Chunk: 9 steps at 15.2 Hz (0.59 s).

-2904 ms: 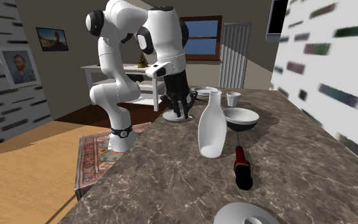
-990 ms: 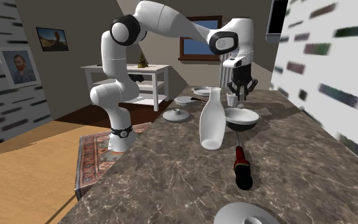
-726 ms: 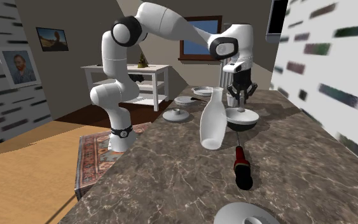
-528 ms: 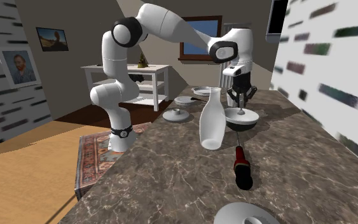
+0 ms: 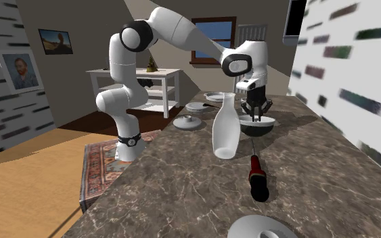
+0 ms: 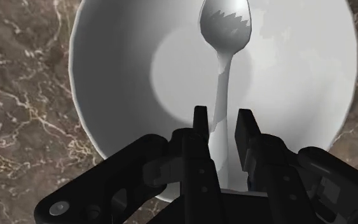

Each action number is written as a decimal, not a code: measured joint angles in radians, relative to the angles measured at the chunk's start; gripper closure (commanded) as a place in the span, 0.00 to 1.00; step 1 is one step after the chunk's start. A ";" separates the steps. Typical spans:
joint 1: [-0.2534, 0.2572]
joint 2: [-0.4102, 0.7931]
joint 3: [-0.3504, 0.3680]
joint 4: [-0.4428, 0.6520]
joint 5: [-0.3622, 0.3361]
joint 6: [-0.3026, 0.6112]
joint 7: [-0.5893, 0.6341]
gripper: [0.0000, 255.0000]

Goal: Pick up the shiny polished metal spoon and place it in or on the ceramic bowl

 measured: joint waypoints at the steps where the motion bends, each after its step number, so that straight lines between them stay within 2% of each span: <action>1: 0.000 0.000 0.000 -0.002 0.000 0.002 0.000 1.00; 4: 0.000 0.003 -0.002 -0.002 -0.002 0.004 -0.001 1.00; 5: 0.000 0.003 -0.002 -0.003 -0.001 0.005 -0.002 0.00; 9: 0.001 0.004 0.002 -0.004 0.002 0.002 -0.005 0.00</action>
